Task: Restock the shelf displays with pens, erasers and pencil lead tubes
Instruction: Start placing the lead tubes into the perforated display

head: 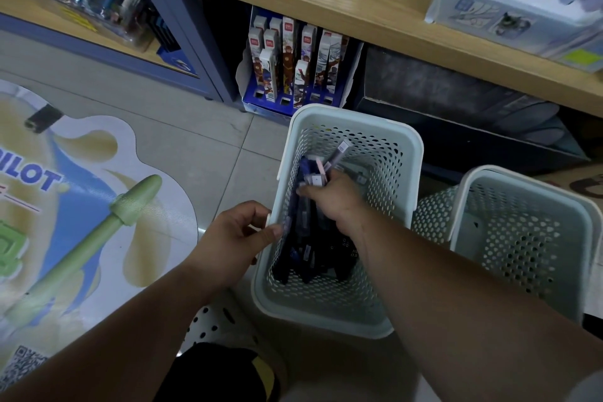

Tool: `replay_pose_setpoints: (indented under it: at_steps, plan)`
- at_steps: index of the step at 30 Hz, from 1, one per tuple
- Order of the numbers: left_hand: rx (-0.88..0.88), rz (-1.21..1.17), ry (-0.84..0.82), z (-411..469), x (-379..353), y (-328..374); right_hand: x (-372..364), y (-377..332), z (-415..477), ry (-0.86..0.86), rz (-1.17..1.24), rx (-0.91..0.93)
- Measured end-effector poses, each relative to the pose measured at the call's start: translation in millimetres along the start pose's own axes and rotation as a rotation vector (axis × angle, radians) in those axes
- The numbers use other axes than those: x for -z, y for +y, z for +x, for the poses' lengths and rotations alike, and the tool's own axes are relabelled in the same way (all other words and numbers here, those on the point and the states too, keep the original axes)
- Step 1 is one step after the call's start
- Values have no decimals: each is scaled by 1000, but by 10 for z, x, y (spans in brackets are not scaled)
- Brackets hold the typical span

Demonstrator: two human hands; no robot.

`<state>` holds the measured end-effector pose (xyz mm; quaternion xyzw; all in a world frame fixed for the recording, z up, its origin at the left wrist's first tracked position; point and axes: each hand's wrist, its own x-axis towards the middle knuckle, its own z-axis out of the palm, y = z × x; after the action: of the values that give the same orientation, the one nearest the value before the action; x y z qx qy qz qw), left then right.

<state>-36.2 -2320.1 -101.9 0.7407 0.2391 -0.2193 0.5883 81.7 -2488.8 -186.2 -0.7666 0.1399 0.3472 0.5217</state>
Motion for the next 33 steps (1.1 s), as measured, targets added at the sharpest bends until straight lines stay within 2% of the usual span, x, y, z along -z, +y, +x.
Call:
replay_pose_setpoints:
  at_steps: [9,16,19,21,22,24,28,30,33]
  plan:
    - [23,14,15,-26,-6,39,-147,-19,-157,-11,84,-60]
    - [35,48,43,4,12,64,51,-58,-408,-118,-31,1]
    - [5,68,252,-9,2,198,198,-145,-605,-199,-98,28]
    - [-79,112,444,-18,0,384,300,-251,-768,-245,-128,49]
    - [-141,121,472,-14,-3,499,351,-310,-847,-266,-144,69]
    - [-250,122,377,-23,-35,776,438,-433,-1006,-325,-167,116]
    - [-327,92,35,-88,-225,1247,534,-685,-1303,-386,-241,215]
    - [-357,74,-17,-117,-321,1362,545,-751,-1384,-354,-284,260]
    - [-406,80,8,-153,-368,1446,570,-768,-1447,-305,-334,273]
